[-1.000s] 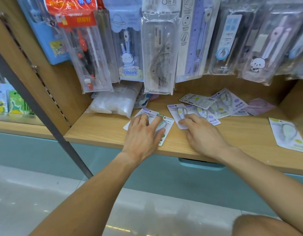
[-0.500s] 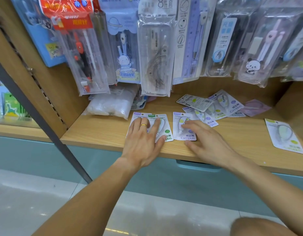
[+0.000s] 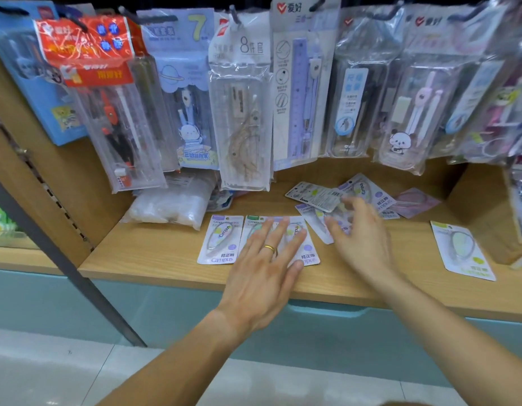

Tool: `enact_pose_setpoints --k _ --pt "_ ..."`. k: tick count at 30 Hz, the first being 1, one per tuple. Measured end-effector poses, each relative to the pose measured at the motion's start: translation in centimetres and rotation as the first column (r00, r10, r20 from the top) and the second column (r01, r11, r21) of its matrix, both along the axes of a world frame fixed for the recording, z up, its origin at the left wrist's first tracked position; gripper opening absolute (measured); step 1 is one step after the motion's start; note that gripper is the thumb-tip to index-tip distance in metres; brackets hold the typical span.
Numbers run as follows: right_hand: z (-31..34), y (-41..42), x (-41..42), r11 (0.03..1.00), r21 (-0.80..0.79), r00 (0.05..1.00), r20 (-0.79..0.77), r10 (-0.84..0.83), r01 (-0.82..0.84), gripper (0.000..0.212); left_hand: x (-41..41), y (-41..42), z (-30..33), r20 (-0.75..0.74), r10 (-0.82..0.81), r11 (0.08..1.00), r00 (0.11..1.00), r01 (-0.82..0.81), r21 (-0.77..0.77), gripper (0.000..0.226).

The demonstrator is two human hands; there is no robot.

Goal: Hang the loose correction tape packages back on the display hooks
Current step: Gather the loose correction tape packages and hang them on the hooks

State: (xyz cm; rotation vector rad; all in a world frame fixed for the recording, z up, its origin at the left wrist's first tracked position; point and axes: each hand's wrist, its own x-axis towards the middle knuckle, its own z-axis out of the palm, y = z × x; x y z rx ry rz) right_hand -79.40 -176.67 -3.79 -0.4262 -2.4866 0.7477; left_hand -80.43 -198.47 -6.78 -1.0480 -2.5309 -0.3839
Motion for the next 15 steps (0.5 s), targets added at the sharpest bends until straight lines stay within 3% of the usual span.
enact_pose_setpoints --k 2,4,6,9,12,15 --pt "1.0 0.9 -3.2 0.956 -0.204 0.975 0.115 -0.189 0.21 0.063 0.6 1.1 -0.4 0.029 -0.074 0.996 0.997 0.075 -0.051 0.056" --pt "1.5 1.5 -5.8 0.877 -0.34 0.936 0.215 -0.279 0.339 0.062 1.0 1.7 -1.0 0.058 -0.094 0.991 0.994 0.099 -0.092 0.058" --pt "1.6 2.0 -7.5 0.801 -0.467 0.926 0.232 -0.297 0.374 0.042 1.2 2.0 -1.1 0.091 -0.075 0.988 0.993 0.086 -0.126 0.063" --pt "1.6 2.9 -7.5 0.725 -0.625 0.95 0.093 -0.299 0.29 0.02 1.1 2.1 -1.3 0.074 -0.038 0.983 0.997 0.05 -0.175 0.068" --pt "1.8 3.4 -1.9 0.875 -0.467 0.948 -0.202 -0.245 0.127 0.016 1.4 2.5 -1.3 0.044 0.005 0.986 0.999 0.002 -0.167 0.069" --pt "0.6 4.2 6.3 0.996 -0.013 0.893 -0.44 -0.089 0.093 0.008 2.3 3.6 -1.3 0.008 -0.003 0.99 1.0 0.005 -0.139 0.068"
